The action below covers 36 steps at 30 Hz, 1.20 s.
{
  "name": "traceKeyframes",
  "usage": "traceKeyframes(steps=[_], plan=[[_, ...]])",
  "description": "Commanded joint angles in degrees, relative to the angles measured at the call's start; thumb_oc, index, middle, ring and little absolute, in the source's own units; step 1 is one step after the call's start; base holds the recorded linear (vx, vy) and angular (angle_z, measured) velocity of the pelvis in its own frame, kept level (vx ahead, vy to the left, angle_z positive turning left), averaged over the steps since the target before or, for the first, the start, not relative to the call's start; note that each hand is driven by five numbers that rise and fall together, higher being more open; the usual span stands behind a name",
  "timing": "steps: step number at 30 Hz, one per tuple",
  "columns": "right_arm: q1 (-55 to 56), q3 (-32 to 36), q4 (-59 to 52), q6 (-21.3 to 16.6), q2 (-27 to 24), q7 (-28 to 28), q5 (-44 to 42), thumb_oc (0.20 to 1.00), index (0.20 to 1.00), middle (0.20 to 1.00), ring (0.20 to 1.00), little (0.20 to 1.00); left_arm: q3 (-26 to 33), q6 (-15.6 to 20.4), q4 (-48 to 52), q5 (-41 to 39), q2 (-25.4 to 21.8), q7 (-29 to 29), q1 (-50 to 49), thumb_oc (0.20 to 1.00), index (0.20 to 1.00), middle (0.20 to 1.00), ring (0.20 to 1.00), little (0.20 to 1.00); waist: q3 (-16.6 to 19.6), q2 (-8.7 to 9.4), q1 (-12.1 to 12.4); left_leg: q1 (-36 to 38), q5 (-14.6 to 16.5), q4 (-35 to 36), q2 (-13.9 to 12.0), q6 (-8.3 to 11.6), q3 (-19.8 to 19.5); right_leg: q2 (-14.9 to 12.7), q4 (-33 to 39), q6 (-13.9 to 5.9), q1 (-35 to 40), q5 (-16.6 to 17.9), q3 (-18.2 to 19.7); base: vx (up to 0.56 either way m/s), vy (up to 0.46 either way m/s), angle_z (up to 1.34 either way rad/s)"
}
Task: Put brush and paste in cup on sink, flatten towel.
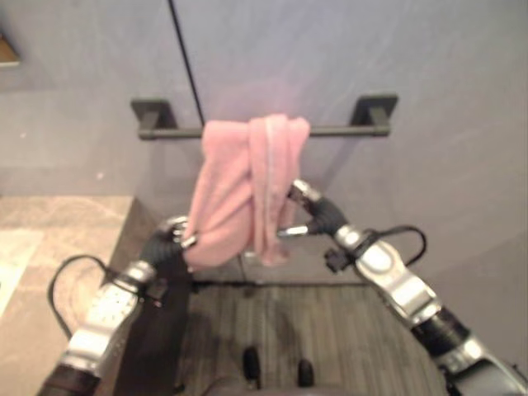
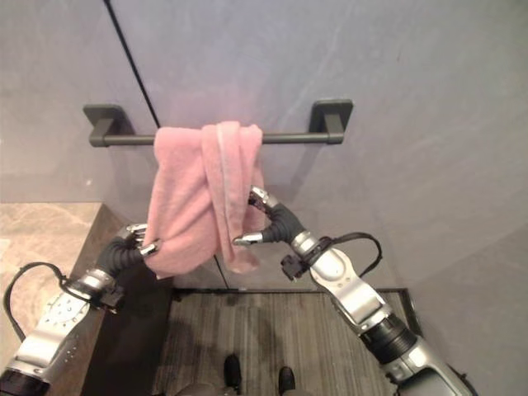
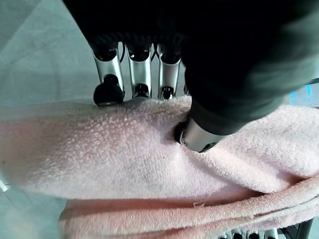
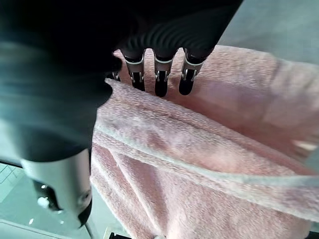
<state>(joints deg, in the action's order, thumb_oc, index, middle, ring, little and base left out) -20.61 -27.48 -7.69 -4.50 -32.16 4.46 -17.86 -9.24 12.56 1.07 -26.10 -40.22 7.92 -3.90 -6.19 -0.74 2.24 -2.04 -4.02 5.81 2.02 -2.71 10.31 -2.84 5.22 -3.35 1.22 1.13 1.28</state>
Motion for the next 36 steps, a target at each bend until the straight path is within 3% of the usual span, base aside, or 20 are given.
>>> traceKeyframes(steps=[1, 4, 5, 6, 7, 8, 10, 19, 26, 28, 30, 31, 36], plan=[[-5.5, 0.1, -0.5, -2.1, 1.8, -0.5, 2.0, 1.0, 1.0, 1.0, 1.0, 1.0, -1.6, 2.2, 0.5, -2.0, -4.6, -0.3, 4.1, 0.2, 0.2, 0.2, 0.2, 0.2, 1.5, 2.38, 1.5, 0.9, 8.9, -0.8, 2.1, -2.26, -2.1, -4.2, -0.2, -2.42, -1.1, -1.4, -4.7, -0.01, 0.03, 0.03], [-5.9, 0.1, -0.7, -2.1, 1.9, -0.6, 2.5, 1.0, 1.0, 1.0, 1.0, 1.0, -1.7, 2.1, 0.7, -2.1, -4.5, -0.2, 4.2, 0.2, 0.2, 0.2, 0.2, 0.2, 1.3, 2.58, 1.7, 0.5, 8.8, -0.8, 2.2, -2.28, -2.3, -4.3, -0.2, -2.48, -1.4, -1.2, -4.8, -0.01, 0.032, 0.07], [-5.9, 0.2, -0.8, -2.1, 1.9, -0.8, 2.6, 0.595, 0.595, 0.595, 0.595, 0.595, -1.6, 2.1, 0.7, -2.0, -4.5, -0.3, 4.3, 0.2, 0.2, 0.2, 0.2, 0.2, 1.2, 2.64, 1.7, 0.4, 8.7, -0.8, 2.3, -2.31, -2.5, -4.3, -0.2, -2.5, -1.5, -1.2, -5.0, 0.0, 0.032, 0.05], [-6.0, 0.2, -0.9, -2.0, 1.9, -0.8, 2.9, 0.555, 0.555, 0.555, 0.555, 0.555, -1.7, 2.1, 0.8, -2.0, -4.7, -0.3, 4.4, 0.2, 0.2, 0.2, 0.2, 0.2, 1.1, 2.72, 1.8, 0.2, 8.7, -0.8, 2.3, -2.34, -2.6, -4.4, -0.2, -2.59, -1.6, -1.1, -5.1, 0.01, 0.03, 0.06], [-6.1, 0.3, -1.0, -2.1, 1.9, -0.8, 3.0, 0.442, 0.442, 0.442, 0.442, 0.442, -1.7, 2.1, 0.8, -1.9, -4.8, -0.3, 4.5, 0.2, 0.2, 0.2, 0.2, 0.2, 1.0, 2.77, 1.8, 0.0, 8.7, -0.8, 2.4, -2.36, -2.7, -4.4, -0.2, -2.63, -1.7, -1.0, -5.1, 0.01, 0.035, 0.08], [-6.2, 0.5, -1.1, -2.2, 1.8, -0.9, 3.0, 0.404, 0.404, 0.404, 0.404, 0.404, -1.6, 2.1, 0.7, -2.0, -4.8, -0.4, 4.6, 0.2, 0.2, 0.2, 0.2, 0.2, 0.9, 2.83, 1.9, -0.2, 8.6, -0.8, 2.4, -2.38, -2.8, -4.5, -0.2, -2.68, -1.8, -0.9, -5.2, 0.01, 0.035, 0.08], [-6.3, 0.7, -1.3, -2.2, 1.7, -1.0, 3.3, 0.2, 0.2, 0.2, 0.2, 0.2, -1.6, 2.0, 0.8, -1.9, -5.0, -0.5, 4.7, 0.2, 0.2, 0.2, 0.2, 0.2, 0.8, 3.02, 2.0, -0.7, 8.6, -0.8, 2.5, -2.46, -3.1, -4.6, -0.2, -2.71, -2.2, -0.8, -5.4, 0.01, 0.036, 0.08], [-5.9, 1.4, -2.1, -2.2, 1.4, -1.1, 3.4, 0.2, 0.2, 0.2, 0.2, 0.2, -1.5, 2.0, 0.9, -1.9, -5.3, -0.8, 5.1, 0.2, 0.2, 0.2, 0.2, 0.2, 0.6, 3.18, 2.0, -1.9, 8.5, -0.8, 3.0, -2.66, -3.6, -4.9, -0.2, -3.05, -3.1, -0.5, -5.6, 0.02, 0.037, 0.05], [-1.1, 7.8, -5.6, -3.8, -1.4, -2.5, 2.4, 0.203, 0.203, 0.203, 0.203, 0.203, 2.9, 2.9, 4.3, -5.2, -4.4, -1.2, 3.7, 0.2, 0.2, 0.2, 0.2, 0.2, 0.5, 3.43, 1.5, -2.5, 8.7, -0.8, 3.2, -2.86, -3.4, -5.1, -0.2, -3.52, -3.8, -0.1, -5.6, 0.01, 0.026, 0.0], [0.3, 8.4, -5.4, -3.8, -1.5, -2.5, 2.1, 0.26, 0.26, 0.26, 0.26, 0.26, 2.6, 2.7, 3.1, -4.7, -4.0, -1.3, 3.3, 0.2, 0.2, 0.2, 0.2, 0.2, 0.5, 3.42, 1.3, -2.4, 8.8, -0.8, 3.2, -3.04, -3.1, -5.2, -0.2, -3.63, -3.8, 0.0, -5.4, 0.01, 0.026, -0.03], [0.8, 9.0, -4.9, -3.7, -1.5, -2.7, 2.2, 0.231, 0.231, 0.231, 0.231, 0.231, 2.6, 3.0, 3.6, -0.7, -5.6, -1.7, 3.2, 0.2, 0.2, 0.2, 0.2, 0.2, 0.5, 3.29, 1.2, -2.2, 8.9, -0.8, 3.3, -3.11, -3.0, -5.2, -0.2, -3.72, -3.8, 0.1, -5.4, 0.02, 0.029, -0.05], [1.1, 9.7, -5.0, -4.1, -1.4, -2.7, 1.7, 0.2, 0.2, 0.2, 0.2, 0.2, 3.9, 3.4, 4.7, -2.1, -5.4, -1.9, 2.7, 0.2, 0.2, 0.2, 0.2, 0.2, 0.5, 3.31, 1.3, -2.1, 9.0, -0.8, 3.3, -3.21, -2.5, -5.2, -0.2, -3.91, -3.9, 0.3, -5.4, 0.02, 0.04, -0.06], [3.7, 11.7, -5.8, -4.9, -2.5, -2.2, 1.6, 0.2, 0.2, 0.2, 0.2, 0.2, 7.3, 3.5, 4.4, -4.4, -3.8, -1.7, 0.1, 0.2, 0.2, 0.2, 0.2, 0.2, 0.4, 3.16, 1.3, -1.6, 9.5, -0.8, 3.1, -3.32, -0.9, -5.3, -0.2, -4.31, -4.1, 0.9, -5.2, 0.01, 0.018, -0.13]])
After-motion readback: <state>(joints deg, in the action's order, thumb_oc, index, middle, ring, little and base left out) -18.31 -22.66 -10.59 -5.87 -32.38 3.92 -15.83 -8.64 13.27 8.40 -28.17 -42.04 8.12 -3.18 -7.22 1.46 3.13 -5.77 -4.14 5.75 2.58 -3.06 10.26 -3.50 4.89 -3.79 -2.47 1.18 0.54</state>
